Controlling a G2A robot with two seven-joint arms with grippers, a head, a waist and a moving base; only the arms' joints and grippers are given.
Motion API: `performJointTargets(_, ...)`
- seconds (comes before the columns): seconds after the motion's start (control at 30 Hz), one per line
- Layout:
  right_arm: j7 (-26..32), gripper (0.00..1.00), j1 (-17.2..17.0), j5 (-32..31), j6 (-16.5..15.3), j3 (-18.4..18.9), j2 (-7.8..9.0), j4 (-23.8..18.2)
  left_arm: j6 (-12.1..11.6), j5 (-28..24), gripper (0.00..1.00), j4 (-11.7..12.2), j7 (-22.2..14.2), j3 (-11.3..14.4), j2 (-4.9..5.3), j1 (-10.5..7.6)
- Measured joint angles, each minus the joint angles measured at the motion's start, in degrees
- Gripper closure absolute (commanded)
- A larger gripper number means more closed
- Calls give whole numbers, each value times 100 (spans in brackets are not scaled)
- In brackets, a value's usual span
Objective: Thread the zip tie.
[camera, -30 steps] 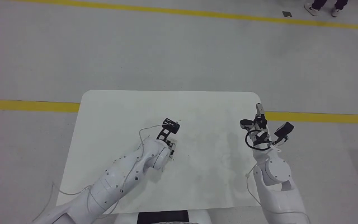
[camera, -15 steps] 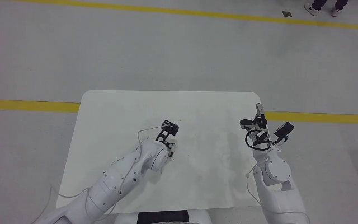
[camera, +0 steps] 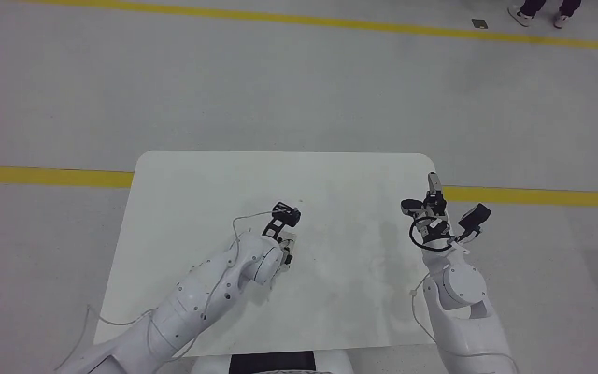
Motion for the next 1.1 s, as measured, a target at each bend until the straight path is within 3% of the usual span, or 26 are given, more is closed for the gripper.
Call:
performJointTargets(0.3,0,0,0,0,0,0,0,0,38,62,77,-32,-135,50,1,-20)
performJointTargets(0.57,0,0,0,0,0,0,0,0,56,13,79,108,-71,47,-8,-54)
performJointTargets(0.7,0,0,0,0,0,0,0,0,48,-28,85,213,-7,60,-21,-86)
performJointTargets(0.73,0,0,0,0,0,0,0,0,50,-41,94,237,11,61,-24,-94)
performJointTargets(0.8,0,0,0,0,0,0,0,0,53,-62,100,265,34,62,-28,-104)
performJointTargets(1.1,0,0,0,0,0,0,0,0,48,-70,100,246,51,50,-21,-117)
